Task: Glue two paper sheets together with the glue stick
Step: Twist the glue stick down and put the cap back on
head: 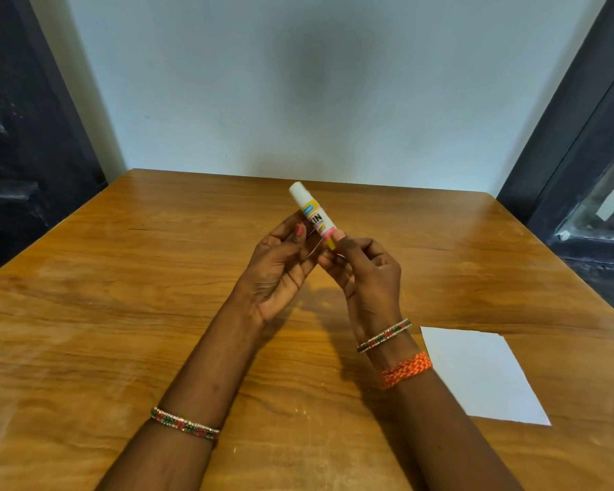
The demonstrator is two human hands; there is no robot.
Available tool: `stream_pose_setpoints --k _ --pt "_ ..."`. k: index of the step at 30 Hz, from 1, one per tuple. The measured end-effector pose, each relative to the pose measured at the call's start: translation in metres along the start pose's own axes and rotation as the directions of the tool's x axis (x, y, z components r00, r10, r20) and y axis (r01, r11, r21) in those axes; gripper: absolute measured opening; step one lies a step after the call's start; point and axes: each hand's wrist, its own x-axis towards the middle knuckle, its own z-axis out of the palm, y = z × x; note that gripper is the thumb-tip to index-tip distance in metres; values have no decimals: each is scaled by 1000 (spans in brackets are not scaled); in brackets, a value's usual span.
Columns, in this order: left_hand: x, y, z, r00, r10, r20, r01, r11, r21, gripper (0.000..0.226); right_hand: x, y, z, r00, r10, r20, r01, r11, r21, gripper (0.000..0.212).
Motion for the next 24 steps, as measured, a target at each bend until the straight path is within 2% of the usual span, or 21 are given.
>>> stream_pose_setpoints --k 3,6,8,10,12,14,16,17,18,19,20,21,22,23,24 --pt "2 1 -4 997 24 -77 -25 1000 -4 37 -1 -2 0 994 93 57 -97 991 88 11" --pt "2 3 -5 997 40 -67 -38 998 43 32 -2 -4 1 979 180 97 -195 965 176 12" --pt "2 2 -5 993 60 -106 -52 996 74 23 0 -3 0 979 184 87 -197 964 181 13" --pt "4 2 -5 975 102 -197 -80 990 116 16 2 3 0 996 76 39 -78 996 47 13" --pt "6 2 -7 943 135 -305 -77 978 196 11 1 8 0 989 -146 13 144 950 -277 15" --pt "6 1 -7 921 135 -365 -37 964 263 12 0 12 -2 919 -383 100 373 754 -541 17" --pt "4 -1 -6 914 120 -388 -1 956 293 27 -1 13 -5 797 -538 273 573 534 -622 17" --pt "2 -1 -5 916 114 -385 4 956 293 33 -1 14 -6 747 -573 337 631 450 -632 18" --pt "1 -1 -4 921 112 -374 -2 959 284 36 -1 15 -7 730 -580 361 647 417 -638 18" --pt "0 0 -3 926 116 -360 -15 962 271 37 0 16 -7 754 -563 339 621 443 -646 19" --pt "0 0 -2 928 123 -352 -27 964 266 37 0 15 -5 814 -511 275 552 535 -640 20" --pt "0 1 -2 927 135 -350 -37 961 273 35 1 13 -3 890 -411 198 443 676 -589 19" --pt "0 1 -2 925 149 -350 -44 956 290 31 1 9 -1 952 -269 146 306 824 -477 16" --pt "0 1 -2 923 161 -349 -49 950 309 27 2 7 -1 984 -117 133 155 930 -332 13" --pt "0 0 -2 922 170 -348 -50 943 329 21 3 5 -2 989 4 150 27 978 -206 12"
